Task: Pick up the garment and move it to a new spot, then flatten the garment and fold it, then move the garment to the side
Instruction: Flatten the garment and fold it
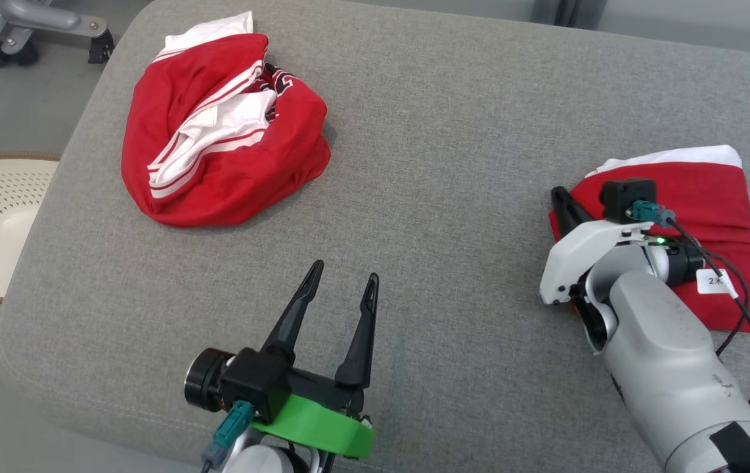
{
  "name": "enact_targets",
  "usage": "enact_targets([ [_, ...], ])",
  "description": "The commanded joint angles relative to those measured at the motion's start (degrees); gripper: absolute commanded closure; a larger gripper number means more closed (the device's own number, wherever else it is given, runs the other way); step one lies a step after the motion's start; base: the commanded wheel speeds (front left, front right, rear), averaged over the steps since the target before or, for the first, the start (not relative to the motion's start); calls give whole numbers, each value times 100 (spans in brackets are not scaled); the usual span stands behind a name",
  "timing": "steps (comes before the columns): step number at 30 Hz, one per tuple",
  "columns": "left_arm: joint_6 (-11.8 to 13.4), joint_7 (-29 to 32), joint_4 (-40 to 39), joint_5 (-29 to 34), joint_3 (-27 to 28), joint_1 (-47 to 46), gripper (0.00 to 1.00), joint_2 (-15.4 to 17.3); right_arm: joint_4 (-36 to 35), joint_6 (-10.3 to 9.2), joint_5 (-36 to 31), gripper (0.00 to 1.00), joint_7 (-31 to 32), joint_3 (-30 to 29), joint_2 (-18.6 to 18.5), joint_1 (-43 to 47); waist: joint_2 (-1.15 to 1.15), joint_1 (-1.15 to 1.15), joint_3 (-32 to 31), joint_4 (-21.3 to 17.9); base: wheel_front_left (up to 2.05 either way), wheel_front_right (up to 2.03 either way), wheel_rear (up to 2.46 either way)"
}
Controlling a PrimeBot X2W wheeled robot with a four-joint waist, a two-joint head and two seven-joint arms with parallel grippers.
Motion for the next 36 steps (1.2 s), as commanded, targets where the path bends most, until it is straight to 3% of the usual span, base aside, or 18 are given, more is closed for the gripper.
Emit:
enact_targets([
  [1,-6,-2,16,40,24,10,0,10,-7,0,226,100,-90,194,60,104,0,0,-161,-149,0,0,0],
  [4,-21,-2,45,84,54,91,0,11,-289,0,831,100,-203,786,98,350,0,0,-331,-287,0,0,0],
  [5,-19,-2,55,92,71,123,0,11,-483,0,1134,81,-226,1080,105,482,0,0,-411,-342,0,0,0],
  [7,6,-2,68,118,147,203,0,12,-881,0,1560,0,-277,1570,107,740,0,0,-572,-467,0,0,0],
  [11,70,-2,65,184,388,434,0,14,-1439,-1,1831,0,-342,1807,87,1256,0,0,-897,-726,0,0,0],
  [24,272,-2,-188,631,1501,1437,0,14,-3931,0,1200,0,-344,257,-173,3391,0,0,-1665,-1409,0,0,0],
  [36,171,-2,-727,694,2000,2082,0,13,-5256,0,844,0,-345,-37,-396,4452,0,0,-1922,-1710,0,0,0],
])
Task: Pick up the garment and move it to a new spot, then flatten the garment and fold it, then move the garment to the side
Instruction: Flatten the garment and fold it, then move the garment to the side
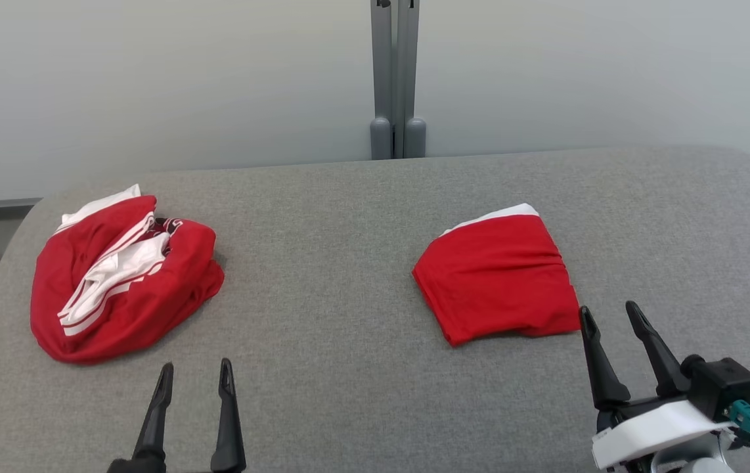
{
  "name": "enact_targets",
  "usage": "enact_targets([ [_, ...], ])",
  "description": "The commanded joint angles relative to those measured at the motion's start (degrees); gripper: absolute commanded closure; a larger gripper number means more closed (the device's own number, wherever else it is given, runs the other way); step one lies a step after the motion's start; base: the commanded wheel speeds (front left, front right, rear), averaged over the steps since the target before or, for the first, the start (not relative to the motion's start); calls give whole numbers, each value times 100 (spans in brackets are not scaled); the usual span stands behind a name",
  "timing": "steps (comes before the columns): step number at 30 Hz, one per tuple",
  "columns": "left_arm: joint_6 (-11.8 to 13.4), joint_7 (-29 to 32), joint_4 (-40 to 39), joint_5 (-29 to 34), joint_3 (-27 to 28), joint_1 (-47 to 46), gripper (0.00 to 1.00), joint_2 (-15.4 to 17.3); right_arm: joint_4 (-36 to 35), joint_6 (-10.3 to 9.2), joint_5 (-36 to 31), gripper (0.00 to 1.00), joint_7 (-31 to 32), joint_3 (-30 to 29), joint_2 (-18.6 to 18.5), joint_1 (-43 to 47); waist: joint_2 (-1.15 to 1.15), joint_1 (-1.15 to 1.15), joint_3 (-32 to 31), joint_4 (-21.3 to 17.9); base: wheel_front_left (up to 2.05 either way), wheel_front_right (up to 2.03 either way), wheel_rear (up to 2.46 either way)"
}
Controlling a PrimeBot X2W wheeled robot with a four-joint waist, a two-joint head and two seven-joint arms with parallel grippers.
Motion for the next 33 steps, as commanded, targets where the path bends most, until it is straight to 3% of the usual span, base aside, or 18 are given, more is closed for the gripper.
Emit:
enact_targets([
  [1,-23,-1,-10,-11,35,184,0,17,-42,0,-105,0,-15,-43,-14,161,0,0,-92,-91,0,0,0],
  [33,-89,-2,324,312,-50,219,0,17,108,0,-313,0,-16,3,81,520,0,0,-241,-167,0,0,0],
])
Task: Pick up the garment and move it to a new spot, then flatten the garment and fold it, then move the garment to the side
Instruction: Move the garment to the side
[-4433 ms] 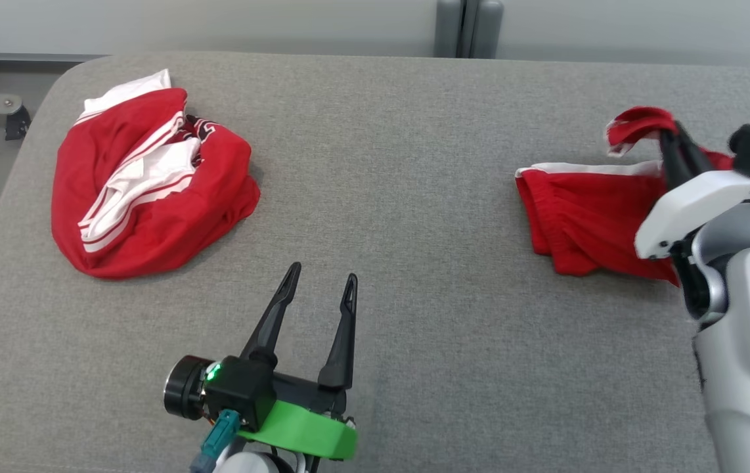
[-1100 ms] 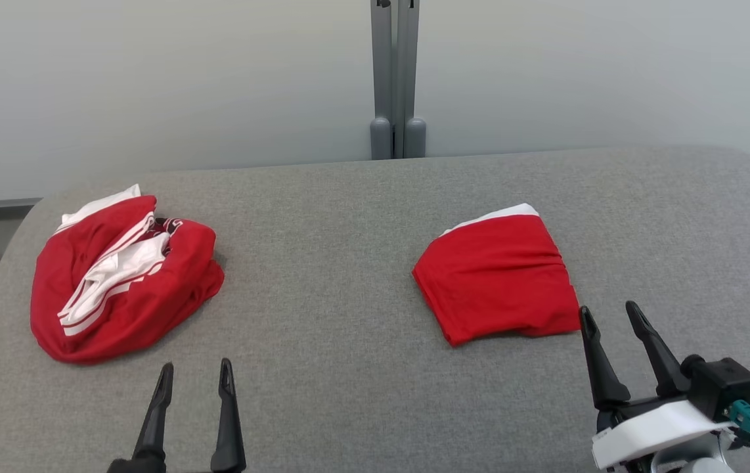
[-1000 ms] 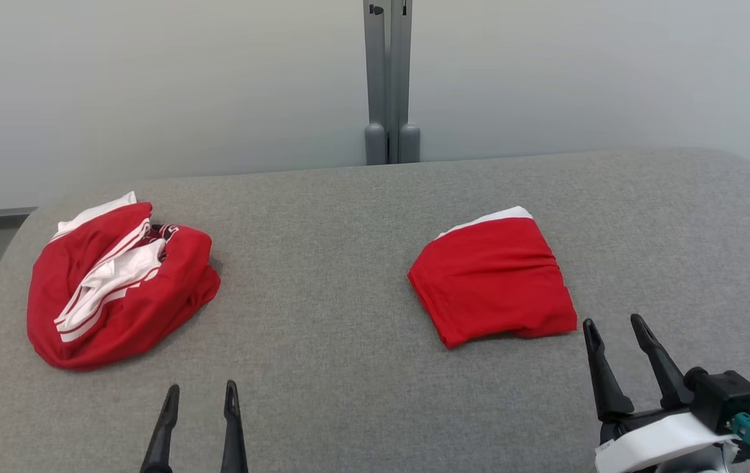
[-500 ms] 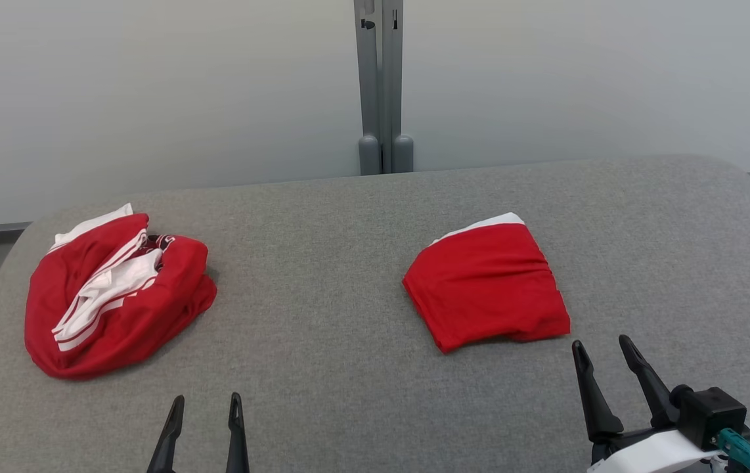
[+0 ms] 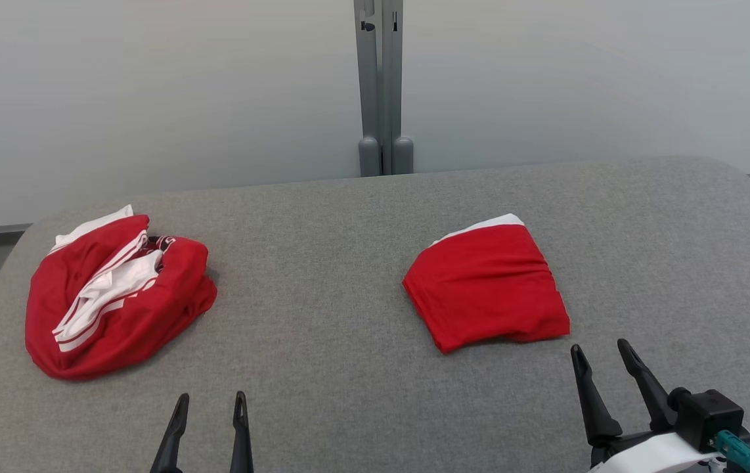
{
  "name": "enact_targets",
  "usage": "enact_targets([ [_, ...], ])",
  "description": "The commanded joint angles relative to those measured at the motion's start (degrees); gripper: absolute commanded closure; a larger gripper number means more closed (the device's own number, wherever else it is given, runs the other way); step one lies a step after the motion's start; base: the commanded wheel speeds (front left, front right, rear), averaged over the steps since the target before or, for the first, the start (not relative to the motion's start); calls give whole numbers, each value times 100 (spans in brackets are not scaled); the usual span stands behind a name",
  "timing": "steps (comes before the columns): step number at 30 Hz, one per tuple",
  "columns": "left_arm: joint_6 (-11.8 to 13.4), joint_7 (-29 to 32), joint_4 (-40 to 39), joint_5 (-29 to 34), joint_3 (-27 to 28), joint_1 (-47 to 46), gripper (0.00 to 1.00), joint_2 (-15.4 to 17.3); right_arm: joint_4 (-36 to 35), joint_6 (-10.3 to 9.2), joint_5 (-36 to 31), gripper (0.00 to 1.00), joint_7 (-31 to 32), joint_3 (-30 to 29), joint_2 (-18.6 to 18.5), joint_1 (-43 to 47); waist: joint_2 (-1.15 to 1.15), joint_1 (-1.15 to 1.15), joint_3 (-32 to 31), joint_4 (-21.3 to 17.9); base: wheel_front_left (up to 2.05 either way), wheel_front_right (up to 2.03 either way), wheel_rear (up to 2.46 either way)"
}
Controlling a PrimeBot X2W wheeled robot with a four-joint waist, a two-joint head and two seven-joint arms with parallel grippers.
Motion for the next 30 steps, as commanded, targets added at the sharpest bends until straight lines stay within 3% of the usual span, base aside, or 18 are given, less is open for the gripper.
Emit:
enact_targets([
  [1,-10,-2,13,24,-6,-76,0,18,14,0,-13,0,-16,5,-17,54,0,0,-4,0,0,0,0],
  [30,-63,-2,95,22,-102,-16,0,18,45,0,117,0,-16,26,2,123,0,0,119,104,0,0,0],
])
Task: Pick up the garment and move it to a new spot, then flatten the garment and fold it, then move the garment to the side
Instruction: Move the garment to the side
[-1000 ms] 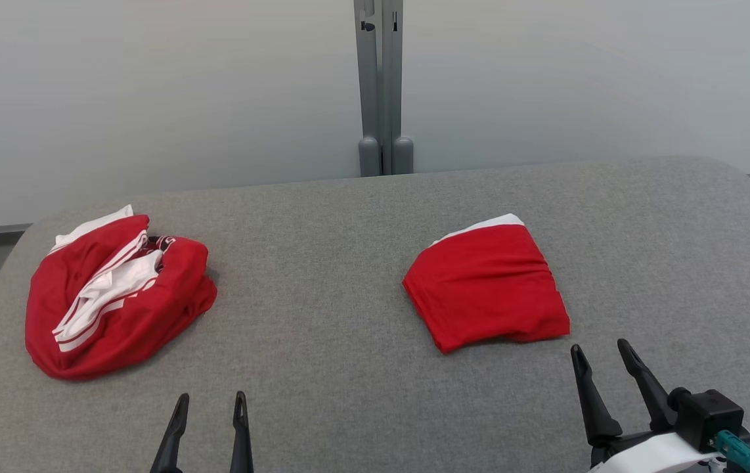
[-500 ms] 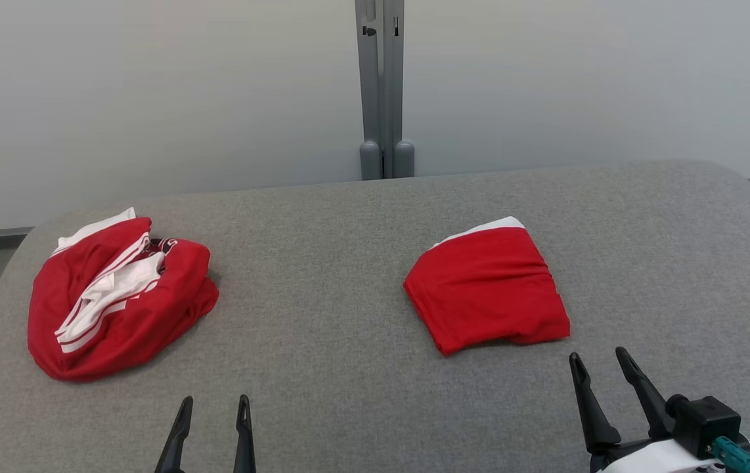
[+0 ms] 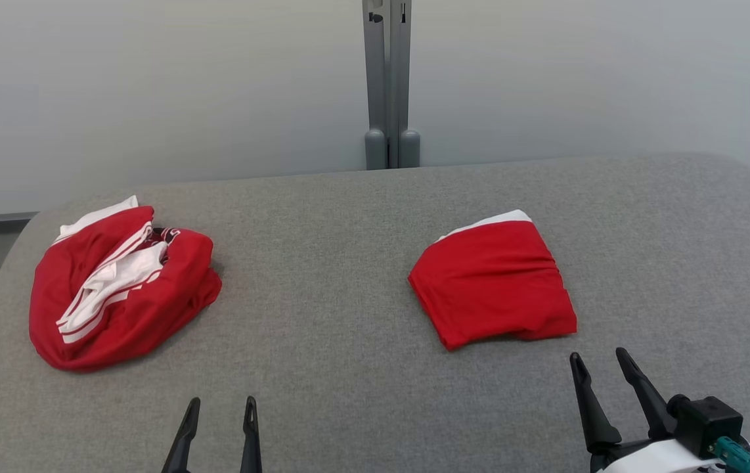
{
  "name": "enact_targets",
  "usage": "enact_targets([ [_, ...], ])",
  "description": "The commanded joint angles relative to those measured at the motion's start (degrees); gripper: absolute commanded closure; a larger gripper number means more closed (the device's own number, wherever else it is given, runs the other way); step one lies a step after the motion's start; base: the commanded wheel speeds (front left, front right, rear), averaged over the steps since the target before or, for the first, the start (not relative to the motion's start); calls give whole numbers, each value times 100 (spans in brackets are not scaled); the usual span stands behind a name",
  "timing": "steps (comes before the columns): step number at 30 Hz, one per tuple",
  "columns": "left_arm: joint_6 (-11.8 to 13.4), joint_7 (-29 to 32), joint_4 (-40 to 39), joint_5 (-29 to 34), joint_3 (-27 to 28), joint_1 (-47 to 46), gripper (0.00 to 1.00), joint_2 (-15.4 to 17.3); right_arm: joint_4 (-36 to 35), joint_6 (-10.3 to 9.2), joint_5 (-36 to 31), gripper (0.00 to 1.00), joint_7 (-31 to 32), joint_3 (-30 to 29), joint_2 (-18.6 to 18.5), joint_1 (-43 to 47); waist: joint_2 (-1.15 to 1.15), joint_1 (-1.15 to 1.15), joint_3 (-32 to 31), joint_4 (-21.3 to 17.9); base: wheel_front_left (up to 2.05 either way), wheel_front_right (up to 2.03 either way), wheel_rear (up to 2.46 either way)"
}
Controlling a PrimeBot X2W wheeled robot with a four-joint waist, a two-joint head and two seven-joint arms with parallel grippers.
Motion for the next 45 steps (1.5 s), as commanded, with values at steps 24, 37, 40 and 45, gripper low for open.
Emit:
enact_targets([
  [24,-206,-2,-457,0,-503,-1136,0,18,2228,1,2281,0,780,1069,-1518,-3247,0,0,1629,433,0,0,0],
  [37,-199,-2,-400,-47,-698,-1450,0,18,3132,0,3830,79,1996,1860,-2101,-4065,0,0,2047,778,0,0,0],
  [40,-188,-2,-442,-25,-663,-1470,0,18,3156,0,3939,100,1925,2021,-2118,-4155,0,0,2151,720,0,0,0],
  [45,-260,-2,-480,39,-602,-1583,0,18,3088,-2,3901,100,1585,2301,-2374,-4404,0,0,2422,500,0,0,0],
])
